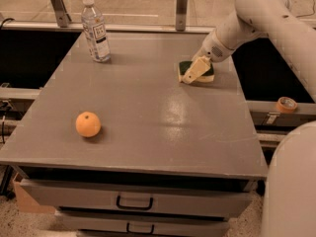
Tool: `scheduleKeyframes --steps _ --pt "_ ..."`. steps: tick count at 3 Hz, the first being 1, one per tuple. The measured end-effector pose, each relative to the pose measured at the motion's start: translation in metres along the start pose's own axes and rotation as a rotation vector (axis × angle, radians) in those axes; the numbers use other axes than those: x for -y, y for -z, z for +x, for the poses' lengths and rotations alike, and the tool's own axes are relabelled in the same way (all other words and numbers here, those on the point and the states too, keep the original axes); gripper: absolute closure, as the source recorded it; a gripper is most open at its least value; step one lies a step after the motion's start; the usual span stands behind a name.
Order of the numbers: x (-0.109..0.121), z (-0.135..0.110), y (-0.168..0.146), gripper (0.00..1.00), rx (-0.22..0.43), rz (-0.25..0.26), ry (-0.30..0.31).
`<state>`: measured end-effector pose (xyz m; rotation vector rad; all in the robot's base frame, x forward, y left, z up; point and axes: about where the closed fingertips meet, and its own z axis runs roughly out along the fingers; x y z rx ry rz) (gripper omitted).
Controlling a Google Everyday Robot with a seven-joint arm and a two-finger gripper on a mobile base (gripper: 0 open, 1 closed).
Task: Move sponge near blue plastic bottle
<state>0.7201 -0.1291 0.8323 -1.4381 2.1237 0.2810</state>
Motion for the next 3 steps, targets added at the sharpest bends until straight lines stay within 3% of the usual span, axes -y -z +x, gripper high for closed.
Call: scheduleKeyframes --steps 1,2,3 --pt "-0.005 -0.011 0.012 0.64 0.032 -0.006 -0.001" --pt "-0.011 -0.033 0.048 0.87 0.100 0.020 0.035" --pt "-0.012 -0.034 0.045 1.00 0.100 0.016 0.036"
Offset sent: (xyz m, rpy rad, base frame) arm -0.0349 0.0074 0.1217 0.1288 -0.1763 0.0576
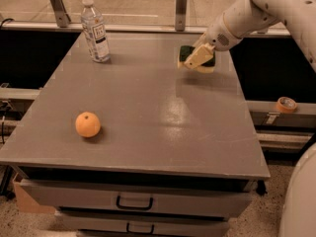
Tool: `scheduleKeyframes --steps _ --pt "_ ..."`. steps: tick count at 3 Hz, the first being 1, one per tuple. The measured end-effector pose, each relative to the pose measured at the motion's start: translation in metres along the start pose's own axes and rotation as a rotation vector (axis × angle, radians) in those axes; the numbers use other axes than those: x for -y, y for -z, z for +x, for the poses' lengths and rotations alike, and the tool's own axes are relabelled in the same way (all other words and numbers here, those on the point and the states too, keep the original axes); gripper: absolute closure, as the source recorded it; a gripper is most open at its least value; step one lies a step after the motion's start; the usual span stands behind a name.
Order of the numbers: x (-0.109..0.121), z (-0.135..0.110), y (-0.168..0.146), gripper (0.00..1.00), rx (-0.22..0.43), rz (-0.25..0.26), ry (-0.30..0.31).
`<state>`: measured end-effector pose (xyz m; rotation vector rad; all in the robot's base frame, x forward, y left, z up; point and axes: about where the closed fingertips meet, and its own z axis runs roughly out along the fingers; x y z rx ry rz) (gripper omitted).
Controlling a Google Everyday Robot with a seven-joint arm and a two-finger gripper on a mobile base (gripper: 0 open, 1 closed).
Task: Move sponge near blue plastic bottle
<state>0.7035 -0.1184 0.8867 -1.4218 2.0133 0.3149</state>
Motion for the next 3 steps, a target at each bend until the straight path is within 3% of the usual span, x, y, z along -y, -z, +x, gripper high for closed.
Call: scheduleKeyframes --steps 1,2,3 --pt "0.000 0.000 0.000 1.00 0.000 0.000 0.000" --pt "-0.013 -0.031 -0.015 1.00 0.035 -0.026 0.011" --pt "-0.032 -0.083 -0.030 1.00 0.095 -0.054 0.054"
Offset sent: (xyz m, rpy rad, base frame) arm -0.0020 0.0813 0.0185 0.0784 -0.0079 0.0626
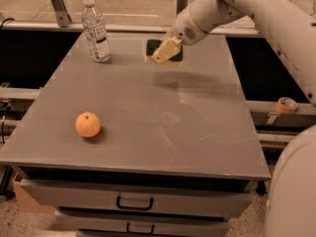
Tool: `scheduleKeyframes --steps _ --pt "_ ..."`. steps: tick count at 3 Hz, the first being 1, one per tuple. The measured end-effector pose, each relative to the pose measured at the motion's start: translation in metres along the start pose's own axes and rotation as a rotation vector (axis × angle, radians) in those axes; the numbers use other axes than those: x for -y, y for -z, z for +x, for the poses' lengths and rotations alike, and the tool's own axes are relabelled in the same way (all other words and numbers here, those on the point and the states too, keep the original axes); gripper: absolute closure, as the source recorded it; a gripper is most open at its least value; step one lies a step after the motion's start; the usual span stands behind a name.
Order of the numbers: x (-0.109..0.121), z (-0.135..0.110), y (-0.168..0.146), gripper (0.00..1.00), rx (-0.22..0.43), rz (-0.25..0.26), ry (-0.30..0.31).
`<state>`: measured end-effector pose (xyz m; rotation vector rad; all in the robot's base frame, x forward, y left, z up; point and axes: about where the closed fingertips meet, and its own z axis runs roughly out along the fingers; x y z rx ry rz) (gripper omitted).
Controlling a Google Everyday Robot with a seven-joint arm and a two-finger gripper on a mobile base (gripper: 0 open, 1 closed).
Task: Move sponge near blue plastic bottle
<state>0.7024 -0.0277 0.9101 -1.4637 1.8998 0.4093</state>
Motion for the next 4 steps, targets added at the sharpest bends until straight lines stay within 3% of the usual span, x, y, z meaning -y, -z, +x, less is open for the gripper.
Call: scheduleKeyframes --steps 1,2,3,4 --pt "-0.013 -0.046 -0.020 1.00 0.047 -0.016 0.040" --pt "-0.020 -0.084 -0.047 1.00 0.086 -0.024 0.035" --pt "-0.020 -0.106 -0.079 1.00 0.098 -0.011 0.013" --pt "-0.010 -0.107 -0.110 0.82 0.076 0.018 -0.047"
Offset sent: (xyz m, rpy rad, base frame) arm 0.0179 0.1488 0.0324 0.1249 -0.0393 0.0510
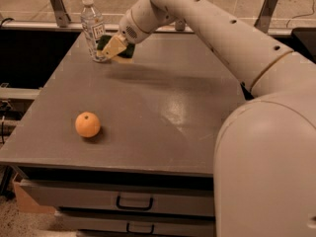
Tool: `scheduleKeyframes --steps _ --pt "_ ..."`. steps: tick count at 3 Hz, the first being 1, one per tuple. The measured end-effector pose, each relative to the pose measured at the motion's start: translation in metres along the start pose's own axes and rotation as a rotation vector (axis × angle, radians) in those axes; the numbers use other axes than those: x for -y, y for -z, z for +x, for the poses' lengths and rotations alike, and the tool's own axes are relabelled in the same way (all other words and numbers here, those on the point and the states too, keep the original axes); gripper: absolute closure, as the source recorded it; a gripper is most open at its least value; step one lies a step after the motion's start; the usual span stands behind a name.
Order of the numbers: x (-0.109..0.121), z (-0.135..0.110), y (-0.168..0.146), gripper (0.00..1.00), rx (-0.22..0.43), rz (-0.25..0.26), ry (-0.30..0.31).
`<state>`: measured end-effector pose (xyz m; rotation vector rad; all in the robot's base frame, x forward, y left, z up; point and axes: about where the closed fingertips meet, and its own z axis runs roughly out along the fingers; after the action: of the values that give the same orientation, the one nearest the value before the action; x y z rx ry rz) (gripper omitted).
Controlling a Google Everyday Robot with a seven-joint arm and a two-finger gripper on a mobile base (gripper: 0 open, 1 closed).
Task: Move sponge near blue plastic bottle
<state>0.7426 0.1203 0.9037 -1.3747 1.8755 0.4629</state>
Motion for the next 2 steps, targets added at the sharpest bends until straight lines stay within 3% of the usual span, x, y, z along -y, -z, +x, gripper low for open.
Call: scheduleKeyframes --steps 2 --pt "0.0193 0.0129 -0.0276 0.35 -0.018 0.038 -0.091"
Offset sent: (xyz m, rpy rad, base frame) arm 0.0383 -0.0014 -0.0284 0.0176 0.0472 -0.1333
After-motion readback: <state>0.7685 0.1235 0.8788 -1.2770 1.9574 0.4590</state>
